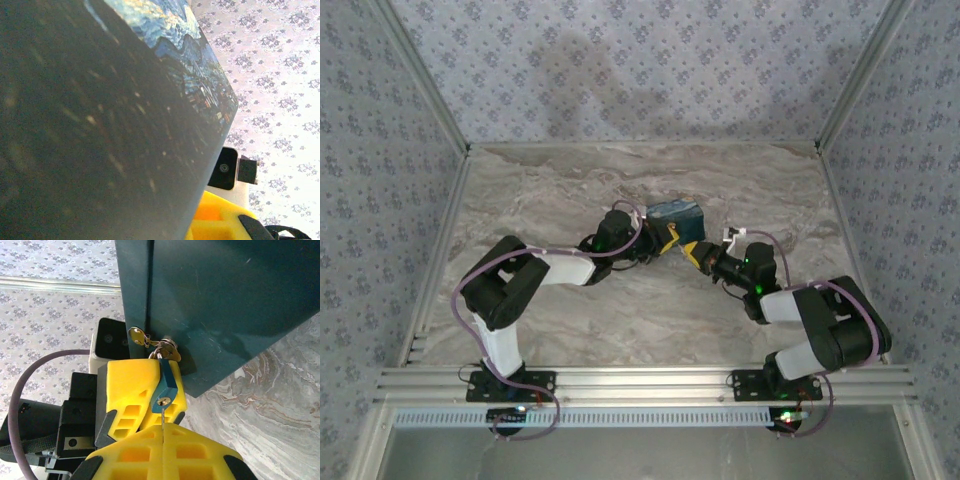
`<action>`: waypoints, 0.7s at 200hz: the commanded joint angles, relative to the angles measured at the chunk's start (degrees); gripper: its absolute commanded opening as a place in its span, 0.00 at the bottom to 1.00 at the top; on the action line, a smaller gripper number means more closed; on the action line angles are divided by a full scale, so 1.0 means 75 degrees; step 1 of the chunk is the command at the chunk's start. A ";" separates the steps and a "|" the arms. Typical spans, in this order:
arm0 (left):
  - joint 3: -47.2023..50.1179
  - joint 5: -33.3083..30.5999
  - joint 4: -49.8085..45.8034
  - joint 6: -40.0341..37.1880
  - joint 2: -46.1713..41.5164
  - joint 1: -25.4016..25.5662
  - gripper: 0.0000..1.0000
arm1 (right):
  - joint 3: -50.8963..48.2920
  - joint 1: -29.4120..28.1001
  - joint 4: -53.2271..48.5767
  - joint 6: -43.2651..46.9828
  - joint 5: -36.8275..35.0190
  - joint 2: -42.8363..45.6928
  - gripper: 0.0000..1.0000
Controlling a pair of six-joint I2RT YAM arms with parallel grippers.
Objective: Unlock a padlock with a key
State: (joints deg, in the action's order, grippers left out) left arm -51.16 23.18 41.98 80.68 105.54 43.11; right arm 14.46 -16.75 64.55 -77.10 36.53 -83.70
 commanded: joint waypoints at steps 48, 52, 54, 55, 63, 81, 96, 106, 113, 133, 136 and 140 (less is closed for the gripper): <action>0.0011 0.0084 0.0602 0.0093 0.0082 0.0018 0.01 | 0.0246 -0.0089 0.0460 -0.0109 -0.0254 -0.0207 0.00; 0.0013 0.0079 0.0602 0.0088 0.0085 0.0023 0.01 | 0.0241 -0.0092 0.0461 -0.0105 -0.0264 -0.0210 0.00; 0.0012 0.0087 0.0611 0.0086 0.0085 0.0028 0.01 | 0.0240 -0.0103 0.0471 -0.0106 -0.0265 -0.0214 0.00; 0.0012 0.0086 0.0613 0.0090 0.0085 0.0022 0.01 | 0.0240 -0.0106 0.0473 -0.0099 -0.0265 -0.0216 0.00; 0.0008 0.0096 0.0614 0.0094 0.0090 0.0028 0.01 | 0.0250 -0.0121 0.0484 -0.0100 -0.0264 -0.0227 0.00; 0.0012 0.0091 0.0649 0.0105 0.0099 0.0016 0.01 | 0.0252 -0.0151 0.0578 -0.0126 -0.0266 -0.0220 0.00; 0.0001 0.0087 0.0649 0.0115 0.0113 0.0022 0.01 | 0.0264 -0.0154 0.0535 -0.0109 -0.0277 -0.0230 0.00; -0.0011 0.0095 0.0660 0.0127 0.0120 0.0029 0.01 | 0.0275 -0.0167 0.0461 -0.0080 -0.0285 -0.0239 0.00; -0.0016 0.0100 0.0661 0.0129 0.0119 0.0028 0.01 | 0.0275 -0.0165 0.0474 -0.0079 -0.0301 -0.0254 0.00; -0.0023 0.0097 0.0707 0.0161 0.0120 0.0037 0.01 | 0.0307 -0.0179 0.0492 -0.0079 -0.0370 -0.0301 0.00; -0.0023 0.0097 0.0716 0.0164 0.0117 0.0040 0.01 | 0.0312 -0.0180 0.0487 -0.0079 -0.0390 -0.0301 0.00; -0.0021 0.0100 0.0728 0.0170 0.0118 0.0036 0.01 | 0.0321 -0.0189 0.0503 -0.0079 -0.0414 -0.0302 0.00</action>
State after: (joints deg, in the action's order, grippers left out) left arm -51.16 22.74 43.42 81.54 106.24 43.11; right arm 15.22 -17.67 66.37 -77.54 35.11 -85.41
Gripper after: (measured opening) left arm 0.105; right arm 0.060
